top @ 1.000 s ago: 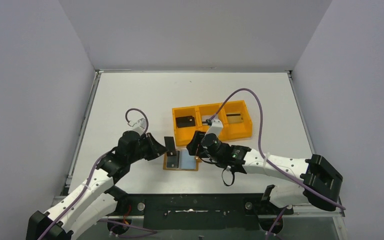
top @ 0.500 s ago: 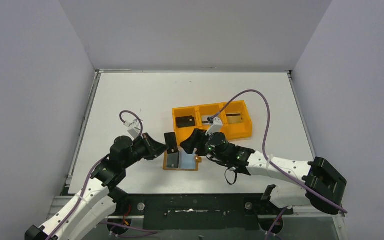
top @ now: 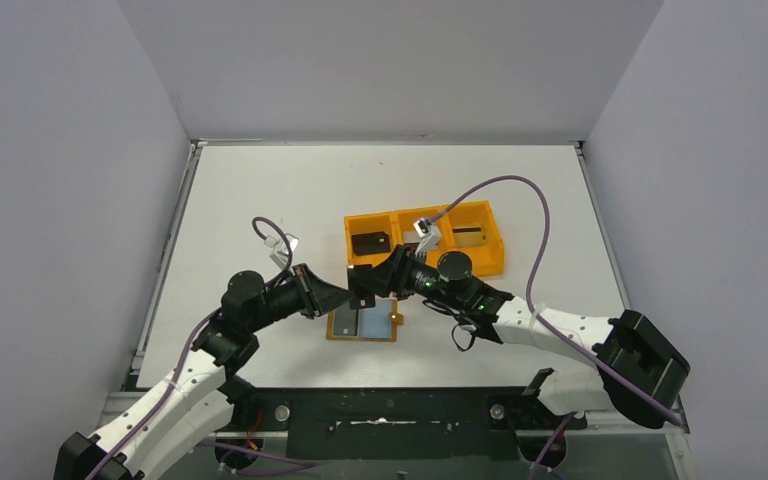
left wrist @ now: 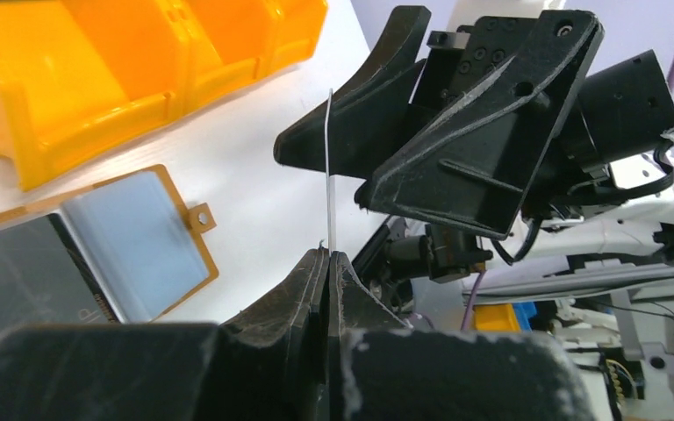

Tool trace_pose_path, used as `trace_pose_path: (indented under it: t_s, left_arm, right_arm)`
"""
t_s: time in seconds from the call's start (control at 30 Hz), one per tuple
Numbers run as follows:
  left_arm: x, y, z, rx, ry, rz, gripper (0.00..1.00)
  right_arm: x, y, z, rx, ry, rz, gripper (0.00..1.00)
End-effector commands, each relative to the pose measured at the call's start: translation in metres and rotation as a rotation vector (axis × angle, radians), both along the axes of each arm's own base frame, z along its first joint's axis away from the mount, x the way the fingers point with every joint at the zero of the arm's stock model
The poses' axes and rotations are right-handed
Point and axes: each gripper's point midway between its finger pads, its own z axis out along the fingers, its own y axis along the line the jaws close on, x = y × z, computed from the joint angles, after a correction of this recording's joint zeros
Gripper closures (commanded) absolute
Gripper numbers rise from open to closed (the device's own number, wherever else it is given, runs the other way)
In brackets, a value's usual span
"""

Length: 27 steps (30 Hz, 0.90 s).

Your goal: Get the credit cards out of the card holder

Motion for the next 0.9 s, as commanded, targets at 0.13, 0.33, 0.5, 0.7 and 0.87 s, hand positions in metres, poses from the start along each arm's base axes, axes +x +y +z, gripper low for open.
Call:
trace_pose_path:
  t_s: [0.13, 0.33, 0.5, 0.7, 0.87]
  left_arm:
    - [-0.006, -0.005, 0.033, -0.119, -0.094, -0.068, 1.00]
    - [-0.006, 0.003, 0.033, -0.124, -0.094, -0.066, 1.00]
    - [-0.009, 0.002, 0.031, -0.132, -0.085, -0.093, 1.00]
    - [-0.011, 0.001, 0.031, -0.134, -0.083, -0.120, 1.00]
    - [-0.014, 0.000, 0.029, -0.137, -0.077, -0.141, 1.00]
  right_arm:
    - [-0.024, 0.014, 0.038, 0.163, -0.077, 0.164, 0.57]
    - [-0.028, 0.009, 0.038, 0.179, -0.074, 0.170, 0.62]
    - [-0.030, 0.008, 0.048, 0.213, -0.094, 0.193, 0.71]
    - [-0.027, 0.002, 0.050, 0.249, -0.095, 0.173, 0.75]
    - [-0.026, -0.003, 0.050, 0.267, -0.091, 0.170, 0.79]
